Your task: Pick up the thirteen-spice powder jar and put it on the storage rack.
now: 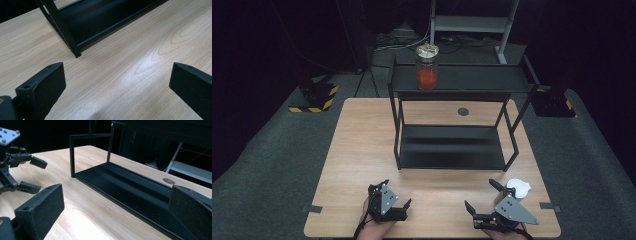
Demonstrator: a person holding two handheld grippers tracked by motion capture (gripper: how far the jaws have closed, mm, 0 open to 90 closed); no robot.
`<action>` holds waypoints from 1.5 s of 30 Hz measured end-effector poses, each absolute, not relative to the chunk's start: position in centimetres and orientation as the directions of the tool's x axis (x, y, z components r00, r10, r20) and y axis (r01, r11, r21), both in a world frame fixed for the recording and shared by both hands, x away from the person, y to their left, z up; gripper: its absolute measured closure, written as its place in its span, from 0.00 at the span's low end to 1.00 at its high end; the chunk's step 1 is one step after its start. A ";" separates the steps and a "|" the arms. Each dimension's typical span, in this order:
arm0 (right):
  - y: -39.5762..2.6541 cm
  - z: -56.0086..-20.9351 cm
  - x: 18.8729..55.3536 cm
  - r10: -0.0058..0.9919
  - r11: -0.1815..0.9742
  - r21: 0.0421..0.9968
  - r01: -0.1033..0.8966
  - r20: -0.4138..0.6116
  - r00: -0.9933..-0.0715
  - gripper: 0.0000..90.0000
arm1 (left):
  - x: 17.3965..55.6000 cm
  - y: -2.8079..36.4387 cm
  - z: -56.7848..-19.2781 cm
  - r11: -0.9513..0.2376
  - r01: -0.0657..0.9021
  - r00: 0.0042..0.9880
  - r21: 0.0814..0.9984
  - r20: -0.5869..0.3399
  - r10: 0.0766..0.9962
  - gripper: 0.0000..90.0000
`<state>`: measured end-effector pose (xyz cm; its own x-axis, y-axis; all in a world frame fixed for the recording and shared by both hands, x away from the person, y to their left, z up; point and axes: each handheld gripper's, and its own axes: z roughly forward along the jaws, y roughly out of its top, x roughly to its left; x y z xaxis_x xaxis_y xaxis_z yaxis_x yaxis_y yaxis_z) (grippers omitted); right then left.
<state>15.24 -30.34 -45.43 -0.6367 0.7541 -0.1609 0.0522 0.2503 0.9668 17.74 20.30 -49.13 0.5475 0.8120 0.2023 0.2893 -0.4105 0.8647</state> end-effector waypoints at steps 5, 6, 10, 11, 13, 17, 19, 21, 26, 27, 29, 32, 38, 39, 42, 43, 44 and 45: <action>-31.2 -45.1 14.8 0.771 0.238 0.970 0.049 -0.158 -0.618 0.00 | 17.9 20.4 -49.0 -0.409 0.295 0.551 0.864 0.196 0.811 0.01; -31.4 -45.1 14.7 0.774 0.233 0.971 0.049 -0.155 -0.613 0.00 | 17.9 20.4 -49.0 -0.408 0.295 0.552 0.864 0.195 0.811 0.01; -32.6 -44.8 14.2 0.789 0.221 0.975 0.034 -0.158 -0.594 0.00 | 17.9 20.5 -49.1 -0.409 0.293 0.555 0.864 0.194 0.809 0.01; -32.7 -44.7 14.1 0.792 0.217 0.976 0.035 -0.155 -0.590 0.00 | 17.9 20.5 -49.0 -0.409 0.293 0.556 0.864 0.194 0.808 0.01; -33.1 -44.7 13.9 0.797 0.213 0.976 0.034 -0.154 -0.584 0.00 | 17.9 20.5 -49.1 -0.408 0.293 0.555 0.865 0.194 0.809 0.01; -34.3 -44.6 13.5 0.821 0.200 0.979 0.037 -0.147 -0.552 0.00 | 17.9 20.6 -49.1 -0.402 0.293 0.557 0.867 0.187 0.809 0.01; -34.7 -44.6 13.4 0.828 0.194 0.980 0.040 -0.142 -0.543 0.00 | 17.9 20.6 -49.1 -0.401 0.294 0.557 0.868 0.186 0.810 0.01; -34.9 -44.5 13.4 0.832 0.192 0.980 0.041 -0.141 -0.537 0.00 | 17.9 20.7 -49.1 -0.401 0.294 0.557 0.868 0.186 0.809 0.01; -36.2 -44.6 13.0 0.858 0.178 0.983 0.052 -0.129 -0.498 0.00 | 17.9 20.7 -49.1 -0.403 0.292 0.560 0.867 0.187 0.807 0.01; -36.3 -44.6 12.9 0.860 0.177 0.983 0.054 -0.128 -0.494 0.00 | 17.9 20.7 -49.1 -0.398 0.294 0.559 0.869 0.181 0.809 0.01; -36.5 -44.8 12.8 0.865 0.178 0.982 0.062 -0.126 -0.485 0.00 | 18.0 20.8 -49.1 -0.395 0.295 0.560 0.870 0.178 0.809 0.01; -36.8 -44.9 12.7 0.873 0.180 0.981 0.070 -0.127 -0.472 0.00 | 18.0 20.8 -49.1 -0.394 0.294 0.561 0.871 0.177 0.809 0.01; -37.2 -45.5 12.6 0.882 0.182 0.978 0.100 -0.118 -0.456 0.00 | 18.1 20.8 -49.0 -0.403 0.292 0.569 0.867 0.181 0.802 0.01; -37.2 -45.6 12.6 0.883 0.184 0.977 0.105 -0.118 -0.454 0.00 | 18.0 20.9 -49.0 -0.402 0.291 0.569 0.868 0.181 0.802 0.01; -37.2 -46.0 12.6 0.887 0.184 0.976 0.116 -0.114 -0.448 0.00 | 18.0 20.8 -49.1 -0.403 0.288 0.569 0.869 0.184 0.802 0.01; -37.2 -46.1 12.6 0.888 0.182 0.976 0.120 -0.111 -0.446 0.00 | 18.0 20.8 -49.1 -0.406 0.287 0.569 0.868 0.186 0.801 0.01; -37.2 -46.1 12.6 0.888 0.182 0.976 0.120 -0.111 -0.446 0.00 | 18.0 20.8 -49.1 -0.406 0.287 0.569 0.868 0.186 0.801 0.01; -37.2 -46.3 12.6 0.892 0.181 0.975 0.127 -0.109 -0.438 0.00 | 18.0 20.8 -49.1 -0.409 0.287 0.570 0.866 0.189 0.800 0.01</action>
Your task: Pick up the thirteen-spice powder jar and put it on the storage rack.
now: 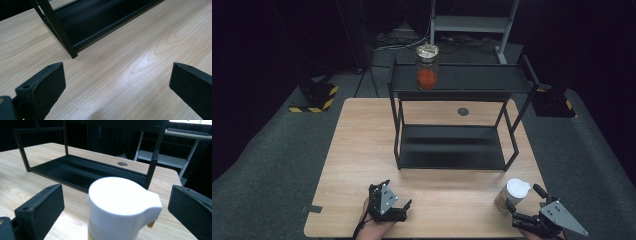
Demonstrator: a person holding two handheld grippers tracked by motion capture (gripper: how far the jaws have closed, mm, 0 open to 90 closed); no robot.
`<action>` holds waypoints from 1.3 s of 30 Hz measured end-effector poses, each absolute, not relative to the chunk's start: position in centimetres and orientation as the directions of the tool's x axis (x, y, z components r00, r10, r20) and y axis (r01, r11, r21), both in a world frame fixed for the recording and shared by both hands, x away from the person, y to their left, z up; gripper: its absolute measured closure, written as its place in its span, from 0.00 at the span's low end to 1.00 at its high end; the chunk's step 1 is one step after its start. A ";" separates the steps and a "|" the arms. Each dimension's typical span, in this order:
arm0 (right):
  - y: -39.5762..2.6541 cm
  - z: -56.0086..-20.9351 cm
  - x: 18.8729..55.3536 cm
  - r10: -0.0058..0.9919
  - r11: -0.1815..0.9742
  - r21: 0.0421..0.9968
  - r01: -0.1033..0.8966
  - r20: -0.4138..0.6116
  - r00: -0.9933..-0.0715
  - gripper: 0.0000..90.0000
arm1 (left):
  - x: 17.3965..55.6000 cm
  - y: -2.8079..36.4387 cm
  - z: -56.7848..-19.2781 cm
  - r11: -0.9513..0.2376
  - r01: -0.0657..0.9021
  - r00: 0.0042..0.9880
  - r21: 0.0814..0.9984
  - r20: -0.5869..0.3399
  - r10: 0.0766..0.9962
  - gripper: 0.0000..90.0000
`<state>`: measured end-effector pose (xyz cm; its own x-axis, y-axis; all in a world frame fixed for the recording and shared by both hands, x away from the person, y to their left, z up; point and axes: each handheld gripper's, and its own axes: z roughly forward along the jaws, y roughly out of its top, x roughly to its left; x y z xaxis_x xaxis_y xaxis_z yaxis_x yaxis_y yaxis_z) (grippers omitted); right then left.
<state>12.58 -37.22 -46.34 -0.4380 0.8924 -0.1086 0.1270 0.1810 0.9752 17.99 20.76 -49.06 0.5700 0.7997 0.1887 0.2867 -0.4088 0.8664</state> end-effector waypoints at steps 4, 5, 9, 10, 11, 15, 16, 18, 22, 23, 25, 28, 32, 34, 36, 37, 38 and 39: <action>-37.3 -46.7 12.7 0.898 0.179 0.973 0.145 -0.101 -0.428 0.00 | 18.0 20.8 -49.1 -0.410 0.286 0.571 0.866 0.189 0.799 0.01; -37.3 -46.8 12.7 0.899 0.178 0.973 0.149 -0.099 -0.426 0.00 | 18.0 20.8 -49.1 -0.410 0.285 0.571 0.866 0.190 0.799 0.01; -37.3 -47.1 12.8 0.901 0.176 0.971 0.159 -0.093 -0.424 0.00 | 18.0 20.7 -49.1 -0.414 0.282 0.572 0.865 0.194 0.797 0.01; -37.2 -47.2 12.8 0.902 0.176 0.970 0.166 -0.091 -0.422 0.00 | 17.9 20.7 -49.1 -0.416 0.282 0.573 0.865 0.196 0.796 0.01; -37.2 -47.5 12.9 0.902 0.178 0.969 0.173 -0.090 -0.423 0.00 | 17.9 20.7 -49.1 -0.418 0.280 0.573 0.864 0.199 0.795 0.01; -37.2 -47.7 13.0 0.900 0.183 0.967 0.179 -0.092 -0.425 0.00 | 17.9 20.6 -49.1 -0.425 0.276 0.575 0.862 0.206 0.792 0.01; -37.2 -47.8 13.0 0.901 0.182 0.967 0.179 -0.091 -0.425 0.00 | 17.9 20.6 -49.1 -0.426 0.276 0.575 0.862 0.207 0.791 0.01; -37.3 -48.1 13.1 0.902 0.175 0.968 0.182 -0.084 -0.424 0.00 | 17.9 20.5 -49.1 -0.427 0.275 0.575 0.861 0.209 0.791 0.01; -37.3 -48.5 13.3 0.902 0.169 0.967 0.193 -0.073 -0.425 0.00 | 17.9 20.5 -49.1 -0.429 0.273 0.575 0.861 0.211 0.790 0.01; -37.3 -48.5 13.3 0.902 0.169 0.967 0.193 -0.073 -0.425 0.00 | 17.9 20.5 -49.1 -0.429 0.273 0.575 0.861 0.211 0.790 0.01; -37.2 -48.8 13.4 0.903 0.171 0.965 0.199 -0.073 -0.424 0.01 | 17.9 20.5 -49.1 -0.429 0.273 0.576 0.861 0.211 0.790 0.01; -37.0 -49.0 13.5 0.906 0.163 0.965 0.206 -0.064 -0.418 0.03 | 17.9 20.5 -49.1 -0.430 0.273 0.576 0.861 0.212 0.789 0.01; -37.0 -49.2 13.7 0.911 0.151 0.962 0.227 -0.046 -0.410 0.07 | 17.8 20.5 -49.1 -0.432 0.270 0.577 0.861 0.214 0.788 0.01; -37.0 -49.3 13.7 0.912 0.143 0.961 0.235 -0.036 -0.409 0.11 | 17.8 20.5 -49.1 -0.433 0.270 0.577 0.860 0.216 0.788 0.01; -37.1 -49.4 13.9 0.911 0.134 0.961 0.244 -0.022 -0.413 0.13 | 17.8 20.5 -49.1 -0.435 0.268 0.576 0.860 0.218 0.787 0.01; -37.1 -49.4 13.9 0.911 0.134 0.961 0.244 -0.022 -0.413 0.13 | 17.8 20.5 -49.1 -0.435 0.268 0.576 0.860 0.218 0.787 0.01; -37.2 -49.5 14.0 0.911 0.128 0.960 0.249 -0.014 -0.413 0.15 | 17.8 20.5 -49.1 -0.433 0.269 0.576 0.860 0.217 0.788 0.01; -37.2 -49.5 14.0 0.911 0.125 0.960 0.251 -0.010 -0.413 0.17 | 17.8 20.5 -49.1 -0.434 0.267 0.576 0.860 0.218 0.788 0.01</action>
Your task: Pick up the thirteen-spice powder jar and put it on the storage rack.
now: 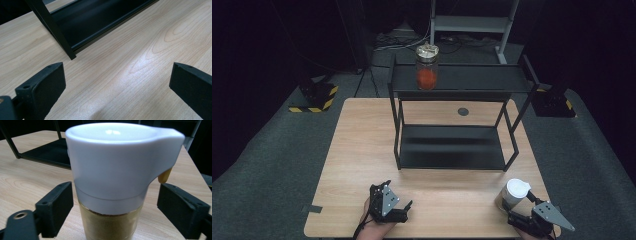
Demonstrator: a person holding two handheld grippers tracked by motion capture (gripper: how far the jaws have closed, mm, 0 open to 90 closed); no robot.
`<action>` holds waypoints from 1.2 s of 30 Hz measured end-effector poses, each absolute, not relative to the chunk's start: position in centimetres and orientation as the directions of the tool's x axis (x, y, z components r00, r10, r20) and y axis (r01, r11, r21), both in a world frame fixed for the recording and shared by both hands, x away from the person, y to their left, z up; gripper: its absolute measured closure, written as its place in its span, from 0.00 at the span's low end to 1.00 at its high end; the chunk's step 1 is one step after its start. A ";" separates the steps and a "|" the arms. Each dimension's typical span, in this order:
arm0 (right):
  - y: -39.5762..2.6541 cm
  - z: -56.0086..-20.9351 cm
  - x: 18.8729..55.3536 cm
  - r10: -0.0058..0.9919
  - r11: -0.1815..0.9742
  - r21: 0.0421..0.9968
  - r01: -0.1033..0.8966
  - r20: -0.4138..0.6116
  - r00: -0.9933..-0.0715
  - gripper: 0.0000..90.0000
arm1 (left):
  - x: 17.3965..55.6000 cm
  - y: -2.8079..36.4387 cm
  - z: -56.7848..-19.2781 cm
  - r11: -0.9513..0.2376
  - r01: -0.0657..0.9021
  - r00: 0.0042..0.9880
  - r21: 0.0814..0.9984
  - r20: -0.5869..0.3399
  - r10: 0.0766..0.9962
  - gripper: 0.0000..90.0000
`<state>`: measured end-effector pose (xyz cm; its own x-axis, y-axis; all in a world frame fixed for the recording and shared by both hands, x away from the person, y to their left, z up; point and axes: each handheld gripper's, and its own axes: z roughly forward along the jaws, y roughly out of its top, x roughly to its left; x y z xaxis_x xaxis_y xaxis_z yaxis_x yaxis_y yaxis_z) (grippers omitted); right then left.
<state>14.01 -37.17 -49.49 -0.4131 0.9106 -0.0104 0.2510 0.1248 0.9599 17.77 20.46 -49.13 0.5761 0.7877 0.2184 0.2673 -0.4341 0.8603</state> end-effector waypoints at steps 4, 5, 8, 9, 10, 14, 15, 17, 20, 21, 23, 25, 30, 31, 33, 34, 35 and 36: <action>-37.2 -49.7 14.3 0.908 0.109 0.959 0.260 0.010 -0.418 0.20 | 17.7 20.4 -49.1 -0.435 0.266 0.577 0.860 0.220 0.787 0.01; -37.1 -49.7 14.4 0.906 0.110 0.959 0.262 0.012 -0.424 0.20 | 17.7 20.4 -49.1 -0.435 0.266 0.576 0.860 0.220 0.787 0.01; -36.8 -49.8 14.4 0.905 0.114 0.960 0.255 0.005 -0.425 0.23 | 17.7 20.5 -49.2 -0.436 0.263 0.577 0.861 0.222 0.786 0.01; -36.8 -49.8 14.4 0.905 0.114 0.960 0.255 0.005 -0.425 0.23 | 17.7 20.5 -49.2 -0.436 0.263 0.577 0.861 0.222 0.786 0.01; -36.7 -49.8 14.4 0.906 0.111 0.961 0.253 0.007 -0.424 0.23 | 17.7 20.5 -49.1 -0.436 0.264 0.577 0.860 0.222 0.786 0.01; -36.4 -49.9 14.4 0.909 0.100 0.964 0.246 0.013 -0.417 0.25 | 17.7 20.5 -49.2 -0.436 0.263 0.578 0.861 0.221 0.785 0.01; -36.4 -50.0 14.4 0.911 0.094 0.965 0.245 0.016 -0.412 0.26 | 17.7 20.5 -49.2 -0.437 0.262 0.579 0.861 0.222 0.785 0.01; -36.4 -50.0 14.4 0.912 0.086 0.966 0.245 0.023 -0.409 0.27 | 17.7 20.5 -49.2 -0.437 0.263 0.579 0.860 0.222 0.785 0.01; -36.4 -50.2 14.4 0.915 0.073 0.968 0.238 0.030 -0.401 0.29 | 17.8 20.5 -49.2 -0.436 0.264 0.579 0.860 0.220 0.785 0.01; -36.3 -50.3 14.4 0.916 0.073 0.969 0.237 0.029 -0.400 0.30 | 17.8 20.5 -49.2 -0.437 0.263 0.580 0.860 0.221 0.784 0.01; -36.2 -50.3 14.4 0.918 0.072 0.970 0.234 0.028 -0.397 0.31 | 17.7 20.5 -49.2 -0.437 0.263 0.579 0.860 0.221 0.784 0.01; -36.3 -50.4 14.4 0.918 0.067 0.970 0.232 0.031 -0.396 0.31 | 17.7 20.5 -49.2 -0.437 0.261 0.580 0.860 0.222 0.784 0.01; -36.2 -50.5 14.4 0.918 0.074 0.972 0.225 0.022 -0.395 0.32 | 17.7 20.5 -49.2 -0.439 0.261 0.581 0.860 0.223 0.783 0.01; -36.2 -50.5 14.3 0.919 0.077 0.972 0.223 0.018 -0.395 0.32 | 17.7 20.5 -49.2 -0.439 0.260 0.581 0.860 0.224 0.782 0.01; -36.1 -50.5 14.3 0.919 0.080 0.972 0.221 0.014 -0.393 0.33 | 17.7 20.5 -49.2 -0.439 0.260 0.582 0.860 0.223 0.782 0.01; -36.1 -50.5 14.3 0.919 0.080 0.972 0.221 0.014 -0.393 0.33 | 17.7 20.5 -49.2 -0.439 0.260 0.582 0.860 0.223 0.782 0.01; -36.1 -50.5 14.3 0.920 0.083 0.972 0.221 0.011 -0.393 0.33 | 17.7 20.5 -49.2 -0.437 0.260 0.582 0.861 0.222 0.782 0.01; -36.1 -50.4 14.3 0.920 0.083 0.972 0.222 0.010 -0.391 0.33 | 17.7 20.5 -49.2 -0.437 0.260 0.582 0.861 0.222 0.782 0.01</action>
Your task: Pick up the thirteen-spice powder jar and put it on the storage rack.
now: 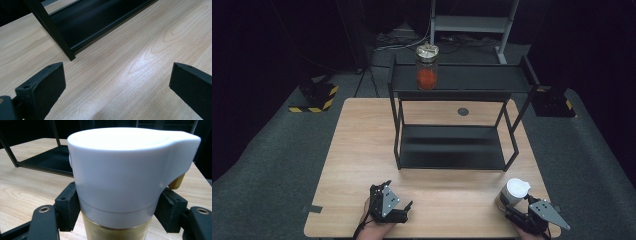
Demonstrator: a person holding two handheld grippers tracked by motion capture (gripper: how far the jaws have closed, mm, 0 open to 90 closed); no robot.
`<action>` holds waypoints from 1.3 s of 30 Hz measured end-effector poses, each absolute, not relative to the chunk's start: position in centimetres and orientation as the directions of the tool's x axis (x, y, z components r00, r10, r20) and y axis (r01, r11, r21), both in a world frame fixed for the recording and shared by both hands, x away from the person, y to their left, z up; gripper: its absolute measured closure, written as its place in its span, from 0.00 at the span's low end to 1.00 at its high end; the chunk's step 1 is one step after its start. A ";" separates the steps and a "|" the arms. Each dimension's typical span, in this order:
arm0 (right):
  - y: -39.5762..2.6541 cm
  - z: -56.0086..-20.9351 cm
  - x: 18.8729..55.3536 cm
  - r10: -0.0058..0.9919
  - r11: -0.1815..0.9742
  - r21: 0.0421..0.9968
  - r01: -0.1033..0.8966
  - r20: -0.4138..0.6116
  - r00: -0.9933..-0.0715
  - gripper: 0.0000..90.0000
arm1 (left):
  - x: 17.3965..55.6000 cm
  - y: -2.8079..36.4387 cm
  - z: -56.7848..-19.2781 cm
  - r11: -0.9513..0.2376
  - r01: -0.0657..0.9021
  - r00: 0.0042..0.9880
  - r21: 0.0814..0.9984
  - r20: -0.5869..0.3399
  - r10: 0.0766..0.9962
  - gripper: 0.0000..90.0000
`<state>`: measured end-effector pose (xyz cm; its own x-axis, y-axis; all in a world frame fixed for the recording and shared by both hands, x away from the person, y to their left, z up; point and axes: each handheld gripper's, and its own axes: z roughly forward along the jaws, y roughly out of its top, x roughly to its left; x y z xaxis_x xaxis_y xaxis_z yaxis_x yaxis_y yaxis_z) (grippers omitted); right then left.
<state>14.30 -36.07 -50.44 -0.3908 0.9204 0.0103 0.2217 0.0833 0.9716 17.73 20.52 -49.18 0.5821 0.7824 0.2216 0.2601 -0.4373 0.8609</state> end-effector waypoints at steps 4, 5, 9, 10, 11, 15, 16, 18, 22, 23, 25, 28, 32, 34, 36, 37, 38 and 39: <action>-35.9 -50.4 14.3 0.922 0.093 0.972 0.214 -0.003 -0.388 0.33 | 17.7 20.5 -49.2 -0.440 0.258 0.584 0.860 0.224 0.780 0.01; -35.9 -50.4 14.3 0.921 0.095 0.973 0.212 -0.006 -0.389 0.33 | 17.7 20.5 -49.2 -0.440 0.258 0.585 0.860 0.224 0.780 0.01; -35.7 -50.2 14.2 0.919 0.103 0.976 0.191 -0.020 -0.393 0.33 | 17.7 20.6 -49.2 -0.440 0.256 0.585 0.860 0.225 0.779 0.01; -35.7 -50.2 14.2 0.919 0.103 0.976 0.191 -0.020 -0.393 0.33 | 17.7 20.6 -49.2 -0.440 0.256 0.585 0.860 0.225 0.779 0.01; -35.7 -50.2 14.1 0.918 0.104 0.977 0.185 -0.023 -0.397 0.33 | 17.7 20.6 -49.2 -0.441 0.256 0.585 0.860 0.225 0.779 0.01; -35.4 -49.8 14.3 0.912 0.105 0.980 0.169 -0.027 -0.409 0.33 | 17.7 20.6 -49.2 -0.440 0.254 0.585 0.862 0.225 0.779 0.01; -35.3 -49.7 14.3 0.910 0.107 0.981 0.165 -0.029 -0.413 0.33 | 17.7 20.6 -49.2 -0.439 0.253 0.585 0.862 0.225 0.779 0.01; -35.1 -49.6 14.4 0.907 0.107 0.982 0.158 -0.031 -0.419 0.33 | 17.6 20.6 -49.3 -0.439 0.252 0.585 0.863 0.225 0.779 0.01; -34.7 -49.2 14.6 0.900 0.105 0.985 0.140 -0.034 -0.434 0.33 | 17.6 20.6 -49.3 -0.440 0.251 0.586 0.862 0.227 0.778 0.01; -34.4 -49.0 14.7 0.897 0.103 0.986 0.131 -0.035 -0.441 0.33 | 17.6 20.5 -49.3 -0.442 0.249 0.587 0.862 0.229 0.777 0.01; -34.1 -48.8 14.8 0.895 0.102 0.987 0.126 -0.036 -0.445 0.33 | 17.6 20.5 -49.2 -0.446 0.248 0.588 0.860 0.232 0.775 0.01; -33.8 -48.6 15.0 0.891 0.104 0.987 0.120 -0.039 -0.451 0.33 | 17.6 20.5 -49.3 -0.446 0.246 0.589 0.861 0.233 0.774 0.01; -33.4 -48.3 15.3 0.885 0.107 0.987 0.116 -0.041 -0.464 0.33 | 17.6 20.5 -49.3 -0.448 0.245 0.591 0.860 0.234 0.772 0.01; -33.2 -48.1 15.5 0.880 0.108 0.988 0.115 -0.041 -0.473 0.33 | 17.6 20.5 -49.2 -0.453 0.242 0.594 0.858 0.238 0.769 0.01; -32.8 -47.8 15.8 0.874 0.110 0.988 0.109 -0.044 -0.483 0.33 | 17.6 20.5 -49.2 -0.456 0.240 0.596 0.857 0.241 0.766 0.01; -32.7 -47.8 15.9 0.873 0.107 0.988 0.108 -0.042 -0.486 0.33 | 17.6 20.5 -49.2 -0.458 0.238 0.597 0.857 0.243 0.765 0.01; -32.7 -47.8 15.9 0.873 0.107 0.988 0.108 -0.042 -0.486 0.33 | 17.6 20.5 -49.2 -0.458 0.238 0.597 0.857 0.243 0.765 0.01; -32.6 -47.6 16.2 0.870 0.106 0.989 0.105 -0.041 -0.491 0.33 | 17.6 20.5 -49.2 -0.458 0.237 0.597 0.857 0.243 0.764 0.01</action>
